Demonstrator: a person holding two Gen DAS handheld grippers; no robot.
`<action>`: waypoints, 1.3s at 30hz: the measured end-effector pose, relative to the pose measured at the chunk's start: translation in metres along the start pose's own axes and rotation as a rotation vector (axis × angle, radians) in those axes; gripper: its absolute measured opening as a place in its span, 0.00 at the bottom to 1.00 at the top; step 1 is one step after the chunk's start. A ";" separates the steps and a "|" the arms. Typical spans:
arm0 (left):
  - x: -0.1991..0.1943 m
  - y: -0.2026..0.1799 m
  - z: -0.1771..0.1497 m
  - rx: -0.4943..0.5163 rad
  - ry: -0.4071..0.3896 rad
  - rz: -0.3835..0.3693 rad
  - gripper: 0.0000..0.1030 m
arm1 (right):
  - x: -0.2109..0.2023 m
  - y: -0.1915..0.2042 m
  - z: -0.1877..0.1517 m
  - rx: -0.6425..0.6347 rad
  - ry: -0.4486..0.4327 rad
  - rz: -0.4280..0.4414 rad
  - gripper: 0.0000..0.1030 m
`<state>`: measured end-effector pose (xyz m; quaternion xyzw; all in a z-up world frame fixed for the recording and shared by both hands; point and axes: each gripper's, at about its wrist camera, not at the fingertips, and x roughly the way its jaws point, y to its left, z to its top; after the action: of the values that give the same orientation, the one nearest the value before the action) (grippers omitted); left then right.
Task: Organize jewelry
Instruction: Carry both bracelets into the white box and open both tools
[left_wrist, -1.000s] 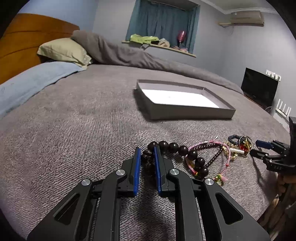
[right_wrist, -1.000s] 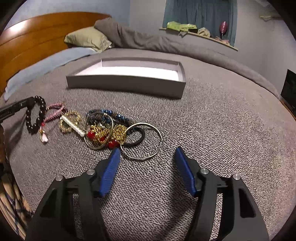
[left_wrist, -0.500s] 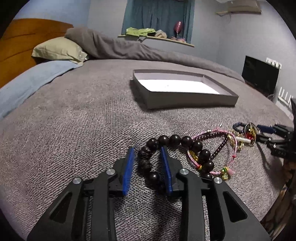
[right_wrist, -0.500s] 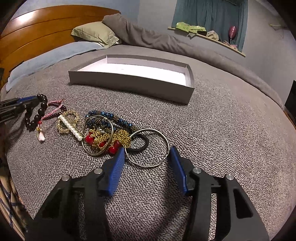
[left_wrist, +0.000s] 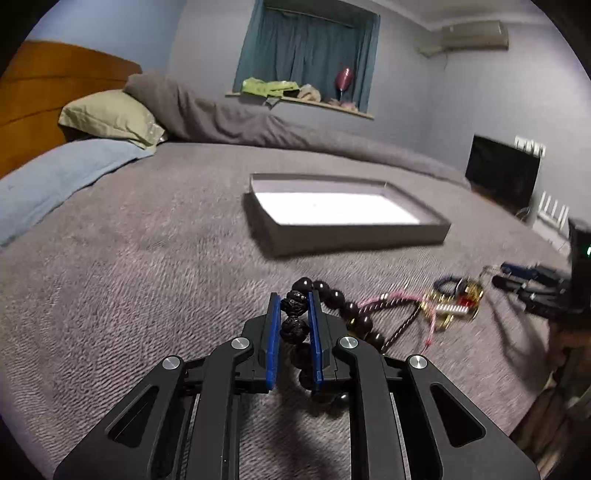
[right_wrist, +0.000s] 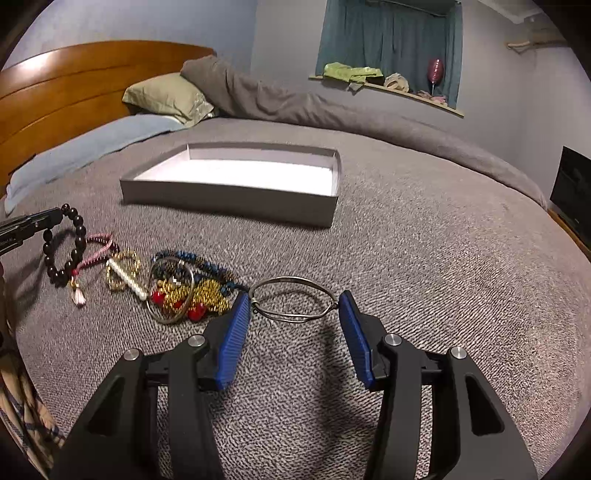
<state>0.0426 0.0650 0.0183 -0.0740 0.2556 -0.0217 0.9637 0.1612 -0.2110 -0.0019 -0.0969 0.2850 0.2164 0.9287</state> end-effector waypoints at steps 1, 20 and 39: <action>0.000 0.002 0.003 -0.018 -0.006 -0.011 0.15 | 0.000 -0.001 0.001 0.004 -0.005 0.002 0.48; 0.001 0.004 0.072 -0.089 -0.140 -0.108 0.15 | 0.011 0.007 0.061 0.016 -0.148 0.086 0.48; 0.074 -0.027 0.139 -0.030 -0.155 -0.147 0.15 | 0.097 0.005 0.123 0.025 -0.050 0.143 0.48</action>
<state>0.1759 0.0511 0.1055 -0.1086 0.1745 -0.0827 0.9751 0.2908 -0.1357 0.0433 -0.0593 0.2707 0.2810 0.9188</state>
